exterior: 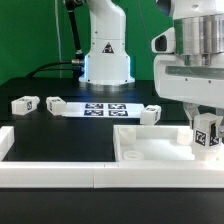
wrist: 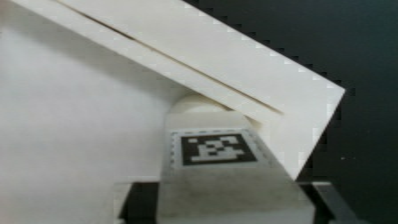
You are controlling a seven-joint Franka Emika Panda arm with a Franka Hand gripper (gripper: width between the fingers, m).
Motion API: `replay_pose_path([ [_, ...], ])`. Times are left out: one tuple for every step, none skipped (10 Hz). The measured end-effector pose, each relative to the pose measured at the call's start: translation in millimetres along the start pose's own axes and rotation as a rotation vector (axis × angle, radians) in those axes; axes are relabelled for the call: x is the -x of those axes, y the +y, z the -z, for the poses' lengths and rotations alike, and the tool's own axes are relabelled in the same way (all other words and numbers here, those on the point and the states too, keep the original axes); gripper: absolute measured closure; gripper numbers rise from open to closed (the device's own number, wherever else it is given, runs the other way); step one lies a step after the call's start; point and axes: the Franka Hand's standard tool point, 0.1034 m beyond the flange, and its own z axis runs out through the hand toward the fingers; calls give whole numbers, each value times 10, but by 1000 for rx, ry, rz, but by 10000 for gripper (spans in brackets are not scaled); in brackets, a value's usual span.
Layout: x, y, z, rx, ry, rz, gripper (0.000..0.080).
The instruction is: Assemble square table
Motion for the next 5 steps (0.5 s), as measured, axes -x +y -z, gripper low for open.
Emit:
replay_pose_path([
  [5,1,-2,-2,-7,-58,508],
  [20,1,-5,-6,-19,-150,508],
  [40,-4,-7,-11,-40,-311,508],
  [45,-12,-9,-17,-53,-437,508],
  [41,-16,-9,-21,-61,-536,508],
])
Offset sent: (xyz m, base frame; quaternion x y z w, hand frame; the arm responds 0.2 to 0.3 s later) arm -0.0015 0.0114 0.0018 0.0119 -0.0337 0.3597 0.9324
